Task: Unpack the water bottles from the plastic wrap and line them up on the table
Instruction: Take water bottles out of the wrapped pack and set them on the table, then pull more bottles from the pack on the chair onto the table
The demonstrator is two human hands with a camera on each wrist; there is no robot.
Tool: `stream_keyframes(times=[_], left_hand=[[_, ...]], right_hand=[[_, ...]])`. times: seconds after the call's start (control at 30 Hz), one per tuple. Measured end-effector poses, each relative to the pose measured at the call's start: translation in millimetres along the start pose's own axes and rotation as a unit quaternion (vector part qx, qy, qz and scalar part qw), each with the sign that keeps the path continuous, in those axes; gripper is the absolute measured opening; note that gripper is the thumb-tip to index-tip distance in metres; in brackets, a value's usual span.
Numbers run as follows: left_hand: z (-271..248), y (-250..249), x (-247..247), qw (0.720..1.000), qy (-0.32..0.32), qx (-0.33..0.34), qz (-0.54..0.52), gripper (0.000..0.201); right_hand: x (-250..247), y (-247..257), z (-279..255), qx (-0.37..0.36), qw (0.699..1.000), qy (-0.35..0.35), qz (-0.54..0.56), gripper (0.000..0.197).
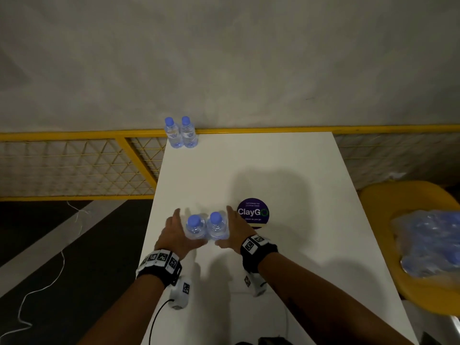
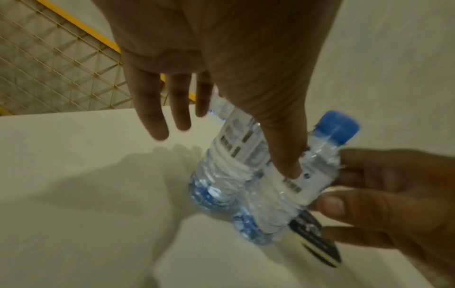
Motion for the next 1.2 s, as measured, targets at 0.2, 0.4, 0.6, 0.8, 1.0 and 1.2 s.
stream_keyframes(times=[0.2, 0.4, 0.6, 0.8, 1.0, 1.2], left_hand=[[-91, -44, 32, 0.965, -0.075, 0.250, -0.012, 0.048], [-140, -130, 206, 0.886, 0.305, 0.342, 0.065, 0.015], [-211, -231, 376, 0.832, 0.435, 0.334, 0.083, 0.039], [-250, -305, 478, 0.863, 0.409, 0.295, 0.026, 0.083], [-258, -312, 502, 0.926, 0.295, 0.219, -0.088, 0.075], [-262, -303, 521, 0.931, 0.301, 0.188, -0.089, 0.076]], right_hand=[[-25, -101, -95, 0.025, 0.992, -0.047, 0.119, 0.075], [-65, -277, -244, 0.191, 0.958, -0.168, 0.131, 0.023], [-114, -441, -362, 0.383, 0.853, -0.301, 0.189, 0.045], [-149, -533, -378, 0.421, 0.812, -0.353, 0.195, 0.066], [-149, -558, -368, 0.413, 0.808, -0.377, 0.186, 0.083], [-147, -552, -362, 0.401, 0.804, -0.403, 0.172, 0.093]])
Point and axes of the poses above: each hand's wrist, its own z-axis towards the middle knuckle, its own x-axis out of the palm, y = z × x, the point moved 2 cm from there along z, towards the middle knuckle, and after that the axes turned 14 degrees about -z, right-handed, at the moved point
